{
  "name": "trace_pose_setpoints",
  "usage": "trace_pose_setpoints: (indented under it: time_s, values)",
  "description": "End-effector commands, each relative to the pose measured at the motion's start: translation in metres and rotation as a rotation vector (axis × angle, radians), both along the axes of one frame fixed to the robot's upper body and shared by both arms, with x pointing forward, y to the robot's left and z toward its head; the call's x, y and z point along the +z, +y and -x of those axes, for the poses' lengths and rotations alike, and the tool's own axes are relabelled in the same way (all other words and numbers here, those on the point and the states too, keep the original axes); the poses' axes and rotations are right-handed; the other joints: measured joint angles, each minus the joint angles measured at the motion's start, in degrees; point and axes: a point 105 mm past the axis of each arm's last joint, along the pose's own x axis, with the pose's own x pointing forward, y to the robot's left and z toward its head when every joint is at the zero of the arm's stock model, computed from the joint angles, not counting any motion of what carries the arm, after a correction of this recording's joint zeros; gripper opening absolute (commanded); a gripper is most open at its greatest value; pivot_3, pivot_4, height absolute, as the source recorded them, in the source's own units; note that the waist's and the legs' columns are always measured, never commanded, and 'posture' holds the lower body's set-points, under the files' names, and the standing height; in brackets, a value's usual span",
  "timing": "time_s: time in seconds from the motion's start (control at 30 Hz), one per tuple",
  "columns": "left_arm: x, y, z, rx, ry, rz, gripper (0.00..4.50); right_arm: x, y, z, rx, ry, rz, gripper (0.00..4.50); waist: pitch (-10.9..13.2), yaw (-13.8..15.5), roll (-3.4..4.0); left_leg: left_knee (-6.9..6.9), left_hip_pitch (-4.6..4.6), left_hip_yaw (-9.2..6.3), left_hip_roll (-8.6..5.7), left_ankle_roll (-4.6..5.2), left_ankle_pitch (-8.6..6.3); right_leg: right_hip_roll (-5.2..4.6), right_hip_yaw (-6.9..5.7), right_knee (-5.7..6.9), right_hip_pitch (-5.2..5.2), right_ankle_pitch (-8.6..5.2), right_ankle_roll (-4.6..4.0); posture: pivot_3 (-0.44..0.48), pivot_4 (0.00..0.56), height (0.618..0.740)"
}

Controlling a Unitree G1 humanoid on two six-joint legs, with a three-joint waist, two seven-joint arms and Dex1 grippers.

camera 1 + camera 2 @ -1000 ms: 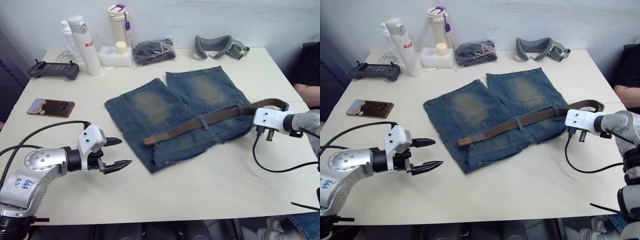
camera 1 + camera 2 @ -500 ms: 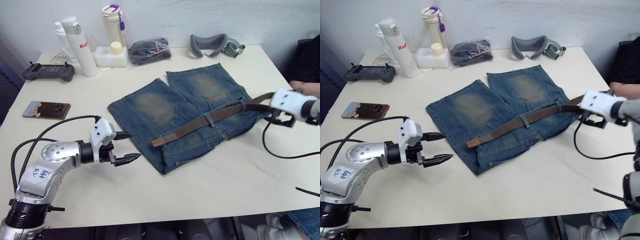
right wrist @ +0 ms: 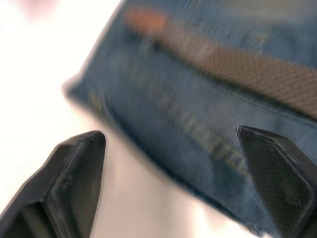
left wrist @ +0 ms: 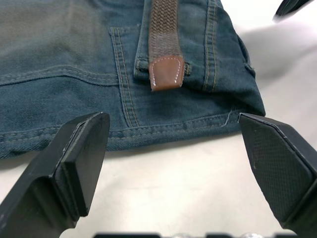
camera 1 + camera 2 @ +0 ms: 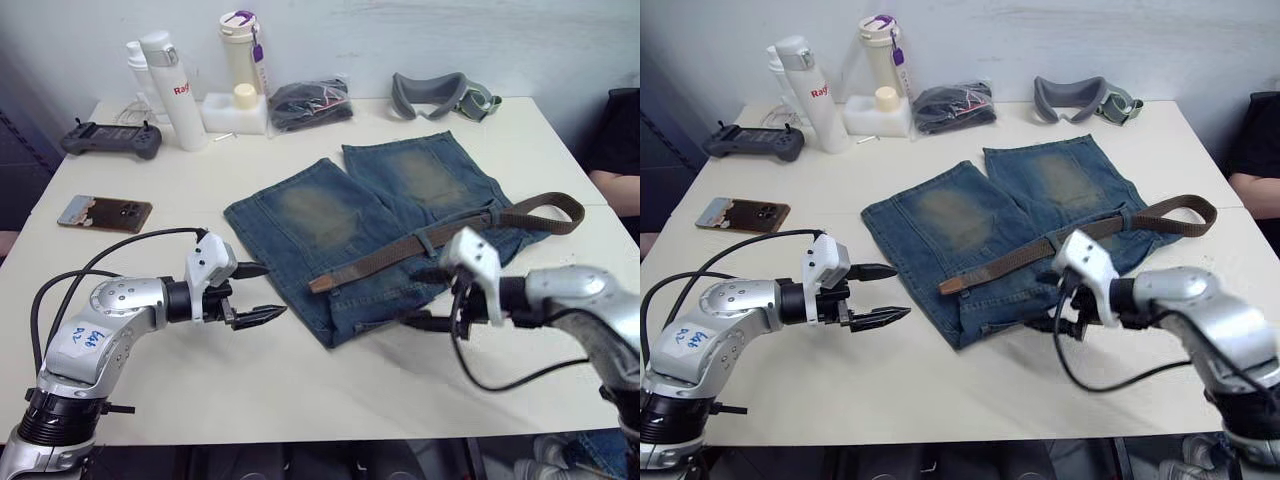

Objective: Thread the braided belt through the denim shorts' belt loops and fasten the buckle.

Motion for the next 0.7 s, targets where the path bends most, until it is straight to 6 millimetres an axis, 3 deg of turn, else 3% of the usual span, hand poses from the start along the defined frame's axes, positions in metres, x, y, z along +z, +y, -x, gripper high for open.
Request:
trace_pose_setpoints:
  time_s: [0.03,0.2,0.33,0.37,0.53,0.57,0.7]
  values:
    - [0.005,-0.001,0.003,-0.016,-0.036,-0.02,4.5,0.001,-0.003,-0.014,0.101,-0.211,0.182,4.45,0.0,-0.4,-0.02,0.0,0.02,0.01,-0.01,0.02,0.0,-0.01,0.0,0.0,0.01,0.0,0.0,0.0,0.15,0.735]
    - [0.005,-0.001,0.002,-0.006,-0.045,-0.02,4.5,-0.016,-0.011,-0.034,0.119,-0.29,0.308,4.45,0.0,-0.6,-0.06,-0.04,0.02,0.0,0.15,-0.04,0.01,0.2,-0.02,-0.02,-0.02,-0.01,0.01,0.0,0.15,0.735]
    - [0.005,-0.001,0.001,0.0,-0.051,-0.022,4.5,-0.027,-0.028,-0.044,0.088,-0.245,0.37,3.48,0.0,-0.6,-0.06,0.0,0.06,0.0,0.27,-0.11,0.03,0.32,-0.02,0.02,0.02,-0.01,0.01,0.0,0.15,0.735]
    - [0.005,0.0,0.001,0.003,-0.054,-0.024,4.5,-0.025,-0.033,-0.047,0.071,-0.243,0.374,2.79,0.0,-0.6,-0.07,0.02,0.07,0.0,0.27,-0.12,0.03,0.32,-0.02,0.07,0.02,-0.01,0.01,0.0,0.15,0.735]
    - [0.004,-0.001,0.0,0.011,-0.061,-0.028,4.5,-0.013,-0.066,-0.066,-0.017,-0.271,0.436,0.36,0.0,-0.5,-0.07,0.07,0.08,0.0,0.23,-0.11,0.03,0.26,-0.03,0.11,0.05,-0.01,0.0,0.0,0.15,0.735]
    - [0.003,-0.001,0.0,0.011,-0.062,-0.029,4.5,-0.011,-0.073,-0.07,-0.032,-0.28,0.448,0.05,0.0,-0.5,-0.07,0.07,0.08,0.01,0.21,-0.11,0.03,0.24,-0.02,0.12,0.05,-0.01,0.0,0.0,0.15,0.735]
    - [0.002,-0.003,0.0,0.01,-0.067,-0.032,4.5,-0.007,-0.095,-0.08,-0.06,-0.298,0.5,0.05,0.0,-0.4,-0.07,0.06,0.07,0.0,0.19,-0.11,0.02,0.22,-0.04,0.11,0.04,-0.01,0.0,0.0,0.15,0.735]
